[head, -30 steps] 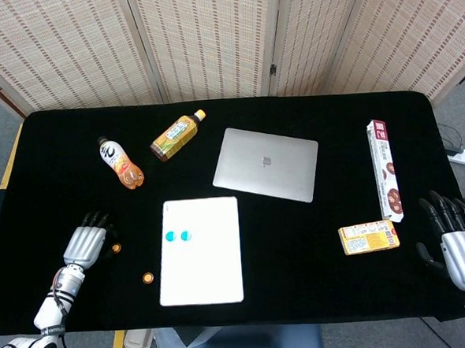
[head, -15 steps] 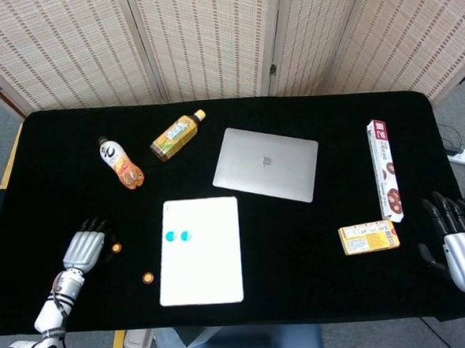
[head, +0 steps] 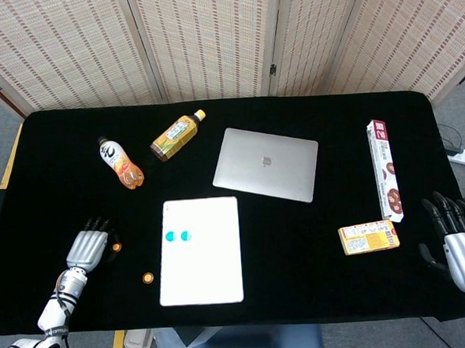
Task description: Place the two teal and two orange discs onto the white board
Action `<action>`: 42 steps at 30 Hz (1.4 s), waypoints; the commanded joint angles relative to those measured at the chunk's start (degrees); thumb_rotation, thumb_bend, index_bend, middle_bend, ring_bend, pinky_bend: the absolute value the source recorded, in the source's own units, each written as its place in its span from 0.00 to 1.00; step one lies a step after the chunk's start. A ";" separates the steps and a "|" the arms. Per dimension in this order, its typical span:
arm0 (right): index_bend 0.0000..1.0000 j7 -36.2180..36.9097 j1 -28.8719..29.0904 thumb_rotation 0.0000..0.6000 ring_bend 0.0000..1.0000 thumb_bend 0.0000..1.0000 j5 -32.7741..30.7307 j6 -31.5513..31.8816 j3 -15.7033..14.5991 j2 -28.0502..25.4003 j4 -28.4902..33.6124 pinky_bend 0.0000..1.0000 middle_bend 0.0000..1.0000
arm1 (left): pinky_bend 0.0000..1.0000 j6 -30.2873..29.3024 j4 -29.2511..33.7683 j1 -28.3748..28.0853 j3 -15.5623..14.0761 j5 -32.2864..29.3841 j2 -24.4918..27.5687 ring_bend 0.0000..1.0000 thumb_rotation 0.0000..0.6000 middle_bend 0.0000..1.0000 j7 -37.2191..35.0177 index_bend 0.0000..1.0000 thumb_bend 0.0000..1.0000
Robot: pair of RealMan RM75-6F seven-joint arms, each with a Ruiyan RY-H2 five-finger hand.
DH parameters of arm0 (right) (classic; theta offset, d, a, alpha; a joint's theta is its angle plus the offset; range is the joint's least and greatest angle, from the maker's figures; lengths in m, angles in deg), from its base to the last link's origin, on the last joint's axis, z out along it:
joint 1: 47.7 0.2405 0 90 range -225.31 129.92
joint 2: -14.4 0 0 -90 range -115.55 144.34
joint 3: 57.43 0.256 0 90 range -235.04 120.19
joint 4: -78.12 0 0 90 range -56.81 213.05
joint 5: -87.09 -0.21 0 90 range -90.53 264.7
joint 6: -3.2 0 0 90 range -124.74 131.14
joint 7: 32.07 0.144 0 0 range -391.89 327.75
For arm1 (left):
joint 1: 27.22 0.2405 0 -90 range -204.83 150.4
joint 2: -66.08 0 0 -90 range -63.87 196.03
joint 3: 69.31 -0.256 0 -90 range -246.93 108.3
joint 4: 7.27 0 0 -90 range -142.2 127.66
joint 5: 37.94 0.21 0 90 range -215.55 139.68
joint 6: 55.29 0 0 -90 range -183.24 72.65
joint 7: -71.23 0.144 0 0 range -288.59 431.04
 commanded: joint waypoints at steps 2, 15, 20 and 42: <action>0.00 -0.02 -0.05 1.00 0.00 0.43 0.00 0.09 -0.01 0.00 0.03 0.00 0.00 | 0.00 -0.04 -0.15 0.13 0.03 0.13 -0.08 0.01 1.00 0.17 0.02 0.50 0.39; 0.00 0.16 -0.43 1.00 0.00 0.43 0.25 0.78 -0.07 -0.12 -0.01 0.00 0.00 | 0.00 -2.36 6.72 -0.19 0.31 3.60 3.65 0.01 1.00 0.17 -0.96 0.51 0.40; 0.00 0.54 -0.53 1.00 0.00 0.43 0.07 0.74 -0.10 0.01 -0.37 0.00 0.00 | 0.00 -3.42 11.80 -0.98 -0.12 6.40 5.28 0.01 1.00 0.17 0.06 0.51 0.40; 0.00 1.89 -0.62 1.00 0.00 0.43 -0.55 0.27 -0.05 0.23 -1.61 0.00 0.00 | 0.00 2.46 17.01 -6.60 -0.53 7.33 0.83 0.00 1.00 0.17 9.01 0.50 0.40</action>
